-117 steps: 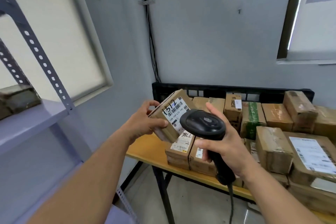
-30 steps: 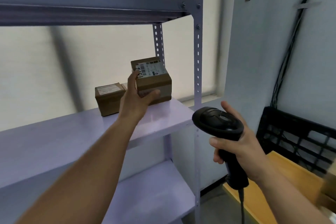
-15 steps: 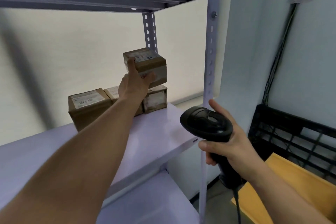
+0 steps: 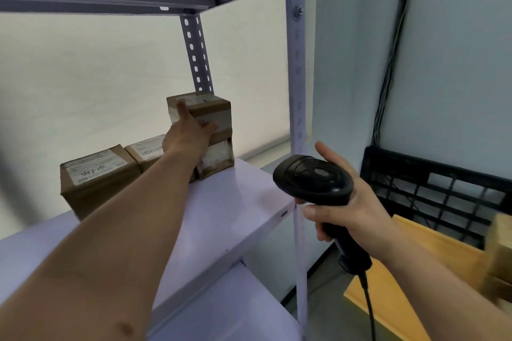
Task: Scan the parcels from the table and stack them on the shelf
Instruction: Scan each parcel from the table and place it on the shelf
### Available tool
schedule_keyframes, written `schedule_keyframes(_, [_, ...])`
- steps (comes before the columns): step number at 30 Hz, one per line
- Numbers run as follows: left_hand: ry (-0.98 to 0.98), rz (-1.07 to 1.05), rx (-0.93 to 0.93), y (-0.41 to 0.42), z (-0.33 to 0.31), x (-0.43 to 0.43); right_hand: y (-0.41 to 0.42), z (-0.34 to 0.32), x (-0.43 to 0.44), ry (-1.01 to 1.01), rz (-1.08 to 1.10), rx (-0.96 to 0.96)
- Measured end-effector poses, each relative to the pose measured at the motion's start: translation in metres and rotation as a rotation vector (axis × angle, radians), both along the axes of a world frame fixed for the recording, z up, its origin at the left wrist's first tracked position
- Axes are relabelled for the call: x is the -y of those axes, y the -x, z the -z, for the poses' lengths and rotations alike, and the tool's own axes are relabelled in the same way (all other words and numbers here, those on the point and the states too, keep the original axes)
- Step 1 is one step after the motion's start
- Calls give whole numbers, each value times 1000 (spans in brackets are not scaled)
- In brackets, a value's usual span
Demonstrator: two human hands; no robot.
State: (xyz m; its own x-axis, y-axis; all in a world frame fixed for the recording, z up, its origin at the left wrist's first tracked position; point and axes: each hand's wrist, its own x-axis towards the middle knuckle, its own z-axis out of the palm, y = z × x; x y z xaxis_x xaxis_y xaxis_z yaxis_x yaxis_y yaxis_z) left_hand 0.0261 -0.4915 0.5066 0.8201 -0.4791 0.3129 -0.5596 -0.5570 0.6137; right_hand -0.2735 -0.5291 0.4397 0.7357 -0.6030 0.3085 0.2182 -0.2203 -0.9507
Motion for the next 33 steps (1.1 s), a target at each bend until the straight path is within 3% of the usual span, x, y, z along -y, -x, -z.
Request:
schedule_keyframes(5, [39,-13,-20,15,1,-17,9,0,-1,16,28,-10])
schedule_keyframes(13, [27,-75,162,77,5,-42,42,7,-4,-34,-40,44])
schedule_keyframes(20, [249,-68,308,177,50,-58,126,21,-13,9,-27,15])
schedule_keyframes(23, [306,40,271,251,93,-58,171,31,-9,-16,8,20])
schedule_keyframes(33, [160,287,-53,447,193,-1,324,74,-1,-59,199,-3])
